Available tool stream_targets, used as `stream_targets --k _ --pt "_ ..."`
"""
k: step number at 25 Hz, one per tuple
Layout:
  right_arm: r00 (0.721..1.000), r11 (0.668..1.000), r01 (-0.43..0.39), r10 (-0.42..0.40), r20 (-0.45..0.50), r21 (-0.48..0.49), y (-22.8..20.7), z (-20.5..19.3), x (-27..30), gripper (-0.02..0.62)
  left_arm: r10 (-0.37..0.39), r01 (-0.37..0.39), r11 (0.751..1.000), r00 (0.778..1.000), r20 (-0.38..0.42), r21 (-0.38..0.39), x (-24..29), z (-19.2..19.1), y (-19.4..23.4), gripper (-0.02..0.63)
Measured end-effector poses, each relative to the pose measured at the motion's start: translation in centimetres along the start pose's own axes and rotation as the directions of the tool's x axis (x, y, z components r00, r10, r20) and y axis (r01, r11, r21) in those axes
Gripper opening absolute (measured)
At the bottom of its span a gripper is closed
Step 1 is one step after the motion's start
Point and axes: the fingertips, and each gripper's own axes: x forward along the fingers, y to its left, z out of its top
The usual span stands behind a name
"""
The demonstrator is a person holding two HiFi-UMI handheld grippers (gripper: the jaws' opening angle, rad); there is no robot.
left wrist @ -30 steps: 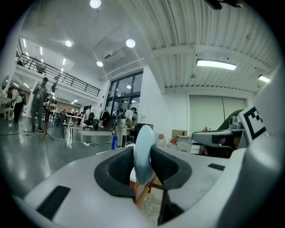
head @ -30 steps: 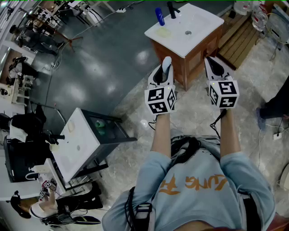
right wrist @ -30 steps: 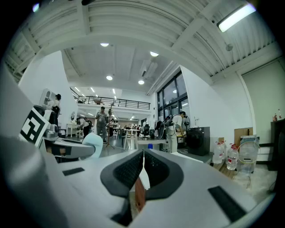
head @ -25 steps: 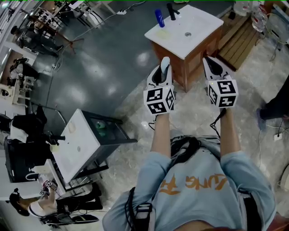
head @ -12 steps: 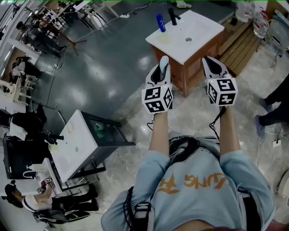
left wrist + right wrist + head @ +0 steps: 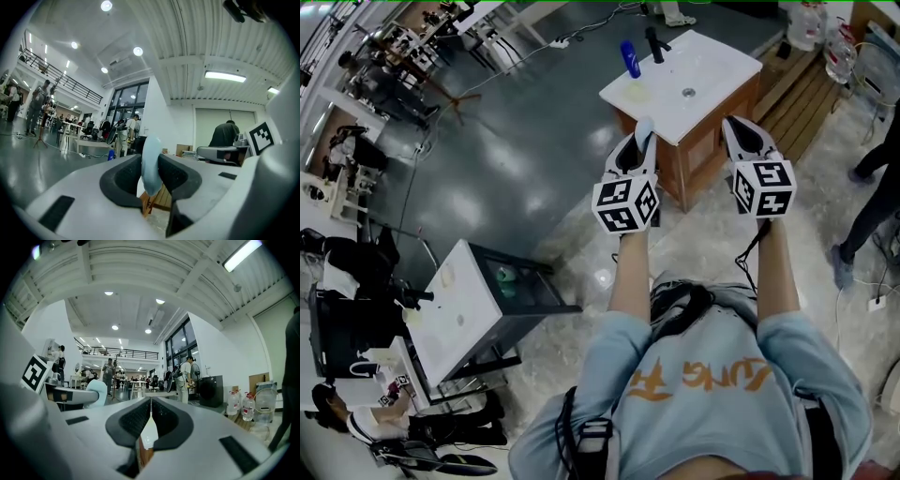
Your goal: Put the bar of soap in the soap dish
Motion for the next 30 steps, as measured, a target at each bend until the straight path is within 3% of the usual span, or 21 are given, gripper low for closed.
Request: stream_targets --k 13,20,24,30 --pt "0.999 1.0 -0.024 0.024 -0.025 0.008 -1.0 -1.5 5.4 0.032 0.009 -0.011 0.998 1.0 -0.027 -0.059 5.0 -1.5 4.4 0.127" --pt "0.996 0.999 -0.012 0.015 -0.086 0.031 -2.6 -5.2 11.1 0.032 0.0 -0.014 0.985 0.996 -0.084 -0.17 10.6 -5.3 8.5 0.127" --pt "0.992 0.997 0.006 0.003 -0.127 0.075 -4.3 -7.8 15.5 0.032 -0.018 -0.016 0.964 0.992 -0.127 -0.267 14.9 -7.8 11.4 0.126" --pt "0.977 0.995 0.031 -0.01 -0.212 0.096 -5.4 -11.7 23.0 0.032 -0.04 -0.026 0.935 0.983 -0.18 -0.355 20.5 -10.6 16.6 0.126"
